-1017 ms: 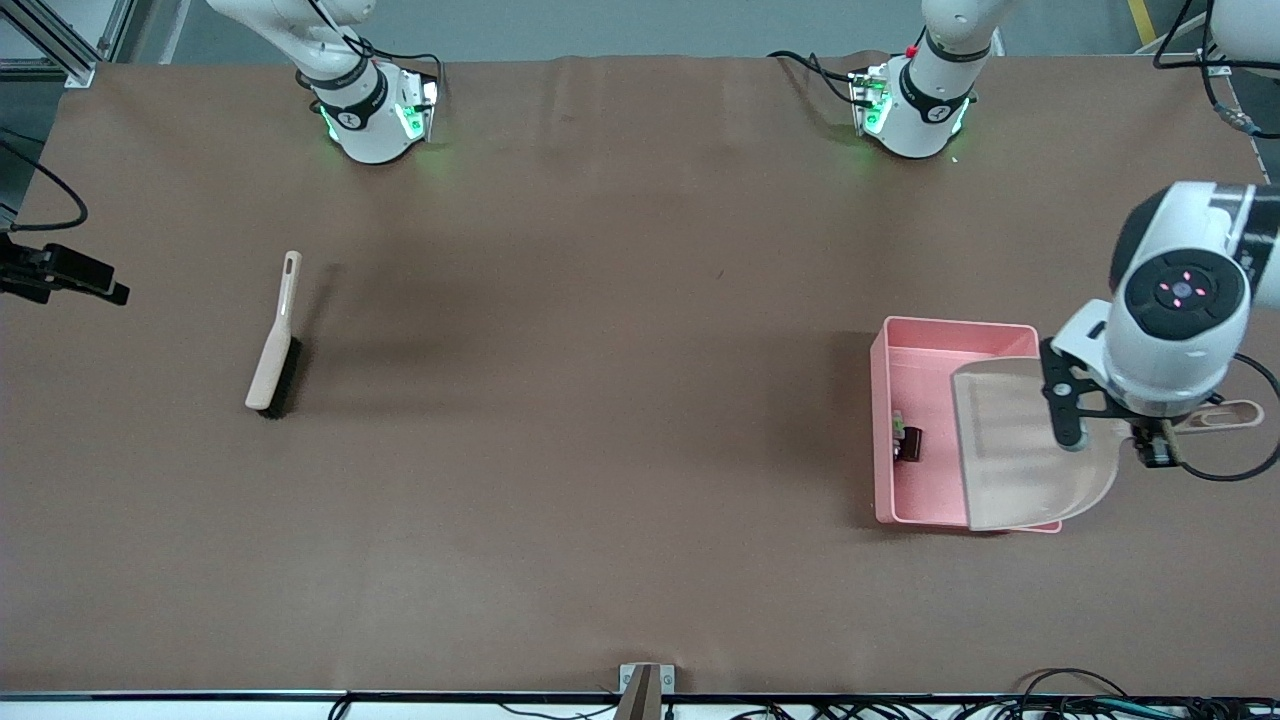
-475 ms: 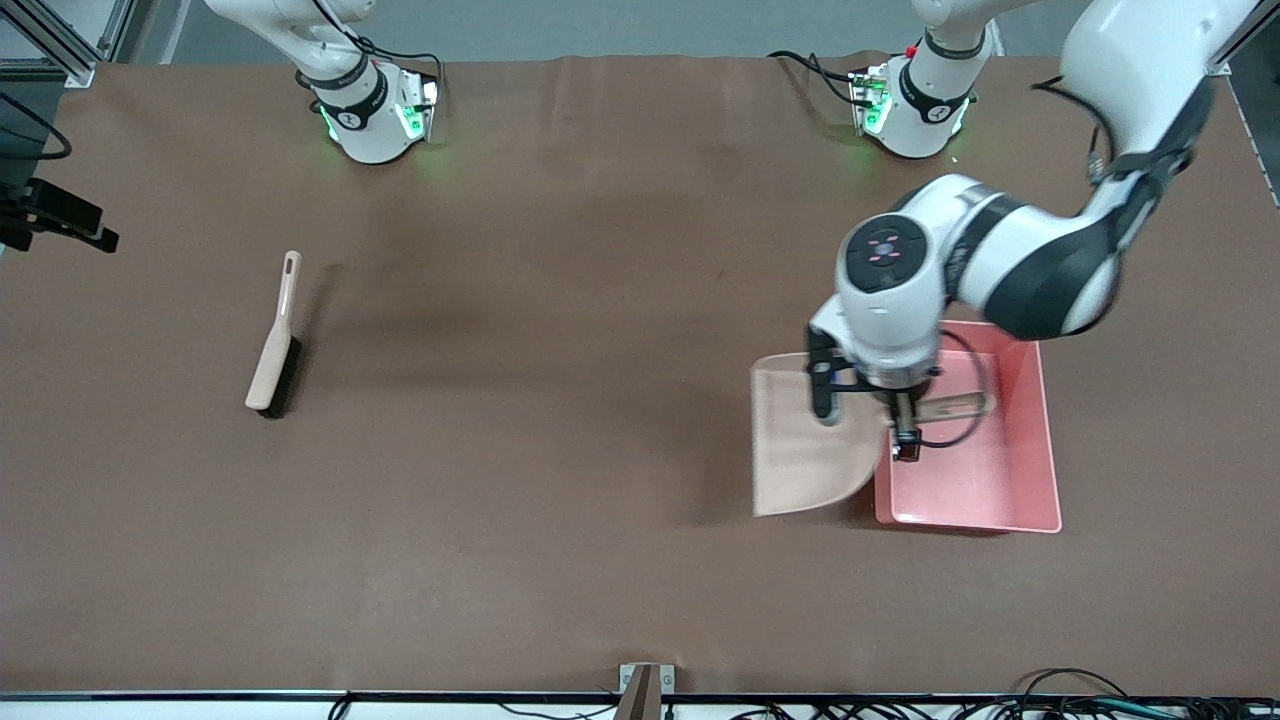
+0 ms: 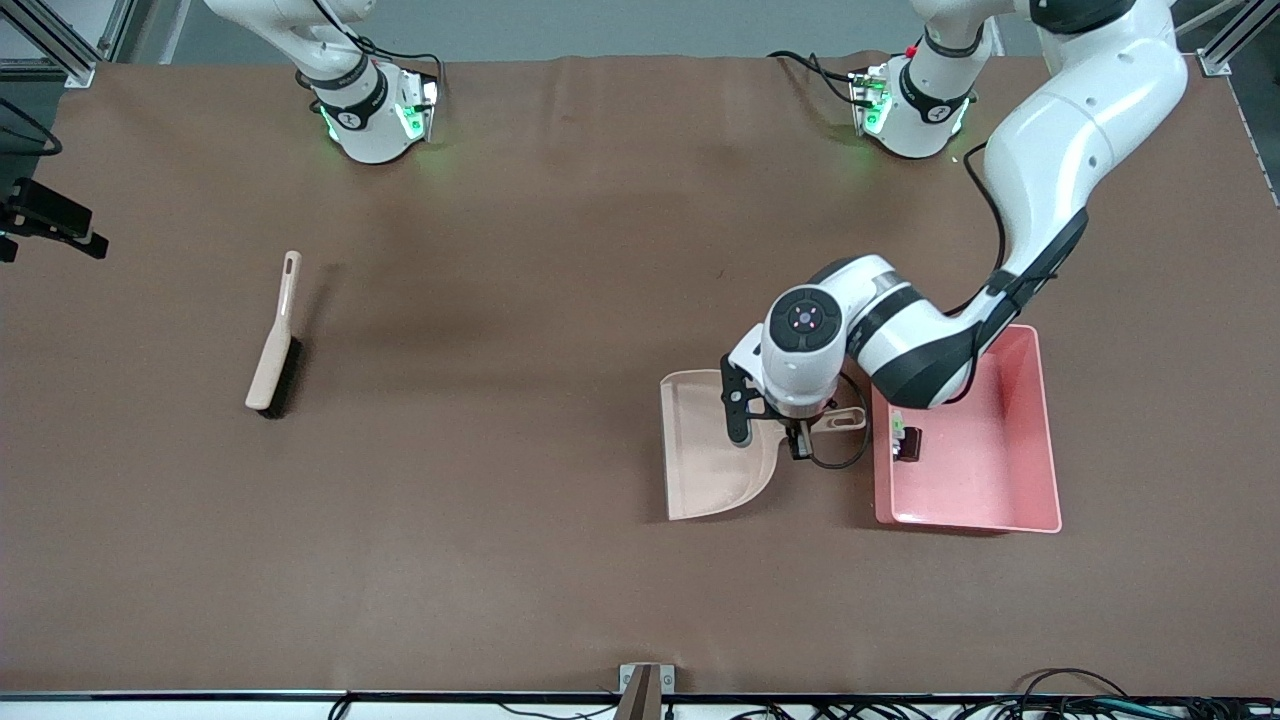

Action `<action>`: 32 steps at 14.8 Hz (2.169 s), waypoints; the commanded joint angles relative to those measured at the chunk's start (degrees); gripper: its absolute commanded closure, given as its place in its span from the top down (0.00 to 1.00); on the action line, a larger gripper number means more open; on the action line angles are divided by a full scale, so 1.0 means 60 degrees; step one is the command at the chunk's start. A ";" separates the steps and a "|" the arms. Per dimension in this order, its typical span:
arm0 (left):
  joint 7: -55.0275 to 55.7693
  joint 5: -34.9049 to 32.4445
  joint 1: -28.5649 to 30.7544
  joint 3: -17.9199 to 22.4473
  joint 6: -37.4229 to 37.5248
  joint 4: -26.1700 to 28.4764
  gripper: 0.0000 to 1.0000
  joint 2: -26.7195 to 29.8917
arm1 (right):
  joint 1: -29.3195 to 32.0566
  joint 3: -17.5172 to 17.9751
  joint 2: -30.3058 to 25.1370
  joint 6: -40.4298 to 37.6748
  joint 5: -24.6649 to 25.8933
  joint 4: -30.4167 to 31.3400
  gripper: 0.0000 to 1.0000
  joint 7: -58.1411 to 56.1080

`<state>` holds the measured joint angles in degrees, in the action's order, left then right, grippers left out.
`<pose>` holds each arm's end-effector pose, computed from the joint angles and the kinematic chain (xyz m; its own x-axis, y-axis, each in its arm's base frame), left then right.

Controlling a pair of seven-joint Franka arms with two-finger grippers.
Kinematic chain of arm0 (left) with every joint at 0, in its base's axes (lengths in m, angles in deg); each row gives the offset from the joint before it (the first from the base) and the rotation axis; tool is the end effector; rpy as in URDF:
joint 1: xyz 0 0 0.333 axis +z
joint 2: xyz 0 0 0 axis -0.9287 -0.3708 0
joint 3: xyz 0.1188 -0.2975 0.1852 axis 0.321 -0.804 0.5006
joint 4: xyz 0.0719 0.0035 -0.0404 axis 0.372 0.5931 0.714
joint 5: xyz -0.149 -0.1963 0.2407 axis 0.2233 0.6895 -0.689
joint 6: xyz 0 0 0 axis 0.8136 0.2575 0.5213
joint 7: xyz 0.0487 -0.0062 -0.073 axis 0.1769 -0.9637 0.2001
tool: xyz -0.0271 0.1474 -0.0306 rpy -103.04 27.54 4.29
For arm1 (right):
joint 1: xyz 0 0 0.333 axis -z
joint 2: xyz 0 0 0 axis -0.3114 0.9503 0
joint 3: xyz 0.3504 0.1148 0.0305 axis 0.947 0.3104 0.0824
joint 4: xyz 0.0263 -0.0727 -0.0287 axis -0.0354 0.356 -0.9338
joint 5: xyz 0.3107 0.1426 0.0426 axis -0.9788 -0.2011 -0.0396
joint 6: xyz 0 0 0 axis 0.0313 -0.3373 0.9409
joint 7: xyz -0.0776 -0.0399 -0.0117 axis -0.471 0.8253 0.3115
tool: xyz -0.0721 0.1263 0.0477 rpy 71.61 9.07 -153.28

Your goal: Clean e-waste and dump in bin

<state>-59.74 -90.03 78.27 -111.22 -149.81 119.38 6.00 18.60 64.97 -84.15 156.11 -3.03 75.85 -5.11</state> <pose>0.6341 -0.2927 0.2708 0.0488 -0.9888 -0.1411 -0.9959 -0.0373 -0.0828 0.4964 -0.0380 0.6636 0.9993 0.0316 -0.0207 0.0309 -0.9990 -0.0333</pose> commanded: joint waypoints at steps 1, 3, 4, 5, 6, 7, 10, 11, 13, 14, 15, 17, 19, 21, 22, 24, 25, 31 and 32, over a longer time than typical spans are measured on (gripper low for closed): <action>-0.0264 0.0246 -0.0645 0.0456 -0.0013 -0.0289 0.10 0.0043 | -0.0192 0.0002 0.0077 -0.0118 0.0629 -0.0238 1.00 -0.0027; -0.0673 0.0348 -0.0662 0.0545 -0.0028 -0.0275 0.10 -0.0074 | -0.0105 -0.0041 0.0092 -0.0074 0.0954 -0.0194 1.00 0.0017; -0.0835 0.0363 -0.0662 0.0559 -0.0028 -0.0275 0.10 -0.0089 | -0.0075 -0.0056 0.0092 -0.0074 0.0969 -0.0194 1.00 0.0017; -0.0880 0.0364 -0.0676 0.0589 -0.0028 -0.0260 0.11 -0.0133 | -0.0075 -0.0056 0.0092 -0.0074 0.0969 -0.0194 1.00 0.0032; -0.0880 0.0364 -0.0676 0.0603 -0.0028 -0.0274 0.11 -0.0206 | -0.0090 -0.0056 0.0092 -0.0089 0.0969 -0.0194 1.00 0.0104; -0.0880 0.0364 -0.0676 0.0604 -0.0042 -0.0275 0.12 -0.0236 | -0.0104 -0.0042 0.0092 -0.0103 0.0955 -0.0194 1.00 0.0177; -0.0880 0.0349 -0.0676 0.0604 -0.0072 -0.0275 0.22 -0.0382 | -0.0104 -0.0042 0.0048 -0.0162 0.0882 -0.0136 1.00 0.0208; -0.0866 0.0363 -0.0676 0.0604 -0.0072 -0.0289 0.35 -0.0426 | -0.0104 -0.0027 0.0048 -0.0148 0.0838 -0.0106 1.00 0.0295; -0.0807 0.0378 -0.0676 0.0589 -0.0072 -0.0289 0.79 -0.0412 | -0.0104 -0.0027 0.0048 -0.0118 0.0706 -0.0106 1.00 0.0631; -0.0807 0.0436 -0.0662 0.0589 -0.0072 -0.0289 1.00 -0.0368 | -0.0104 -0.0027 0.0048 -0.0089 0.0677 -0.0135 1.00 0.0632; -0.0793 0.0495 -0.0676 0.0589 -0.0057 -0.0289 1.00 -0.0281 | -0.0090 -0.0027 0.0048 -0.0089 0.0676 -0.0150 1.00 0.0632; -0.0778 0.0568 -0.0545 0.0472 -0.0028 -0.0304 1.00 -0.0105 | -0.0090 -0.0027 0.0048 -0.0103 0.0676 -0.0121 1.00 0.0618; -0.0603 0.1195 -0.0268 0.0253 0.0089 -0.0449 1.00 0.0289 | -0.0133 -0.0013 0.0048 -0.0089 0.0676 -0.0135 1.00 0.0618; -0.0282 0.2146 0.0287 0.0121 0.0119 -0.0597 1.00 0.1020 | -0.0134 0.0002 0.0048 -0.0132 0.0691 -0.0165 1.00 0.0603; -0.0077 0.2528 0.0581 0.0062 0.0119 -0.0597 1.00 0.1357 | -0.0134 0.0002 0.0048 -0.0133 0.0691 -0.0150 1.00 0.0603; 0.0508 0.2926 0.0948 0.0018 0.0119 -0.0597 1.00 0.1944 | -0.0148 0.0002 0.0048 -0.0133 0.0691 -0.0150 1.00 0.0618; 0.0888 0.3014 0.1008 0.0018 0.0119 -0.0597 1.00 0.2179 | -0.0163 0.0017 0.0048 -0.0147 0.0691 -0.0165 1.00 0.0618; 0.4372 0.3952 0.1243 0.0134 0.0600 -0.0582 1.00 0.3541 | -0.0163 0.0017 0.0033 -0.0133 0.0691 -0.0150 1.00 0.0618; 0.5045 0.3967 0.1141 0.0425 0.0718 -0.0568 1.00 0.3891 | -0.0163 0.0017 0.0048 -0.0118 0.0691 -0.0150 1.00 0.0618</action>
<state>-35.84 -67.99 85.32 -111.07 -147.20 114.39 23.87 17.73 64.99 -83.81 155.75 1.51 75.33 -2.41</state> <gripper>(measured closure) 0.000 0.000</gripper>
